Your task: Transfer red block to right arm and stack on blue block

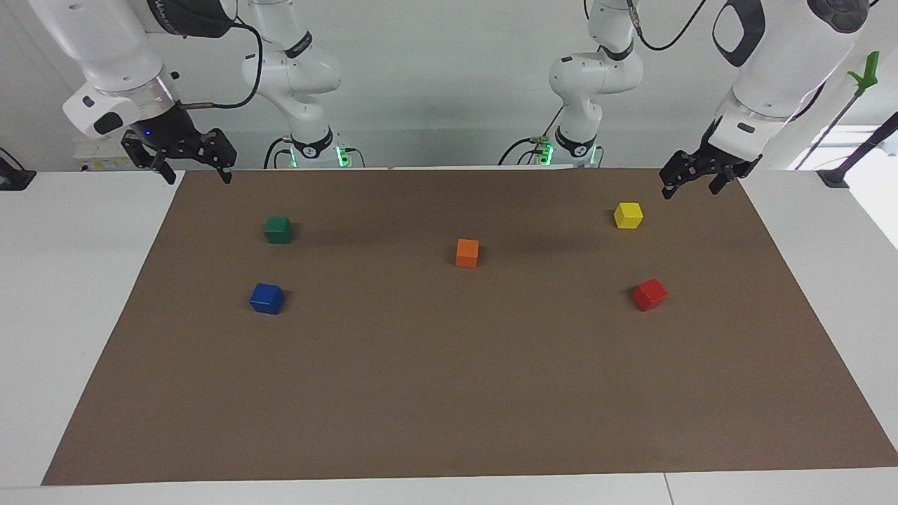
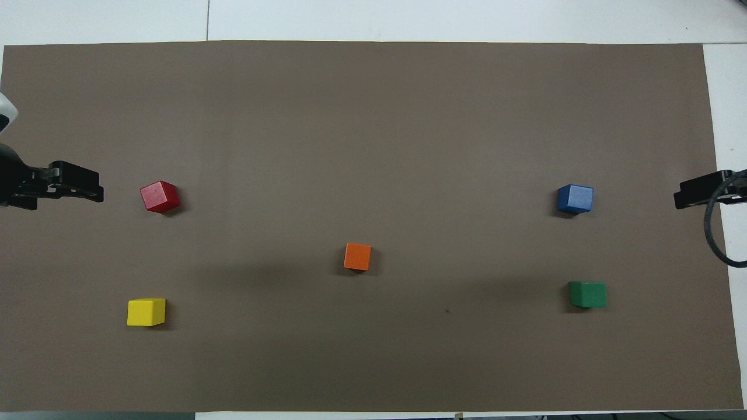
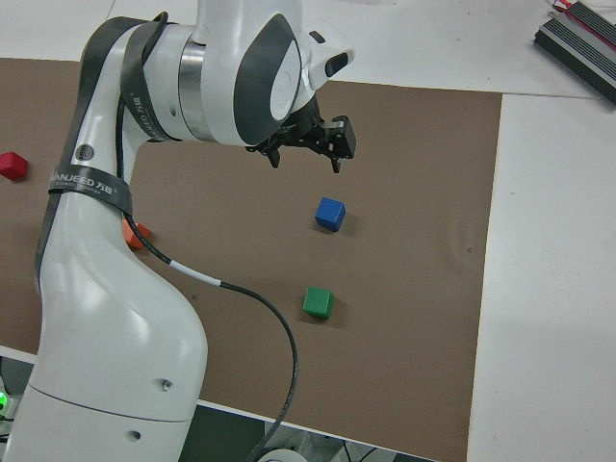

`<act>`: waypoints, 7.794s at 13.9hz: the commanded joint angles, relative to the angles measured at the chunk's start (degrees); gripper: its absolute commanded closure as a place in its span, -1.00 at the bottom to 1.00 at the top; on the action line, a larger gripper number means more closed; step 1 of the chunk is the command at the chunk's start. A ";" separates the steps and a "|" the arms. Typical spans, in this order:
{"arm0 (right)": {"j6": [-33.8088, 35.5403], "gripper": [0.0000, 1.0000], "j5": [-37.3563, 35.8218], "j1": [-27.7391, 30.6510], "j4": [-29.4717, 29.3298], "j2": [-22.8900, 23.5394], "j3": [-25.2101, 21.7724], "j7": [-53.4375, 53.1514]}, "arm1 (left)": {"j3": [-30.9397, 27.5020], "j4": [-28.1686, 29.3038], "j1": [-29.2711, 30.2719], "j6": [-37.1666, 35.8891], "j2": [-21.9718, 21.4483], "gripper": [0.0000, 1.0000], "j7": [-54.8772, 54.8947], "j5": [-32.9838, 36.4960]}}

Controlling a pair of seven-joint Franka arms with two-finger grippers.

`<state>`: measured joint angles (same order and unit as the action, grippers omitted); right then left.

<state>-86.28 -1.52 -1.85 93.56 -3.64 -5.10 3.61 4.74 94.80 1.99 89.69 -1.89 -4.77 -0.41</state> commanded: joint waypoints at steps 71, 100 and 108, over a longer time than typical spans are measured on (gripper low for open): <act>38.83 -0.77 128.78 -17.48 48.64 25.79 7.65 56.78 | 3.87 27.88 -36.71 30.99 -12.87 1.00 -117.14 -35.89; 6.16 1.00 127.47 -16.78 43.11 11.39 7.13 38.68 | 2.64 10.75 -4.48 3.57 -15.86 -1.00 -61.68 -11.55; -17.32 1.00 108.70 -14.24 37.40 2.07 7.13 24.62 | 1.23 -6.44 0.47 -4.69 -1.21 -1.00 -13.52 2.34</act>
<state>-99.99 113.23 -17.64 132.27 0.46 1.85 31.83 5.68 99.79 2.65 90.35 -12.64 -21.96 -0.36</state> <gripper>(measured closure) 0.436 0.000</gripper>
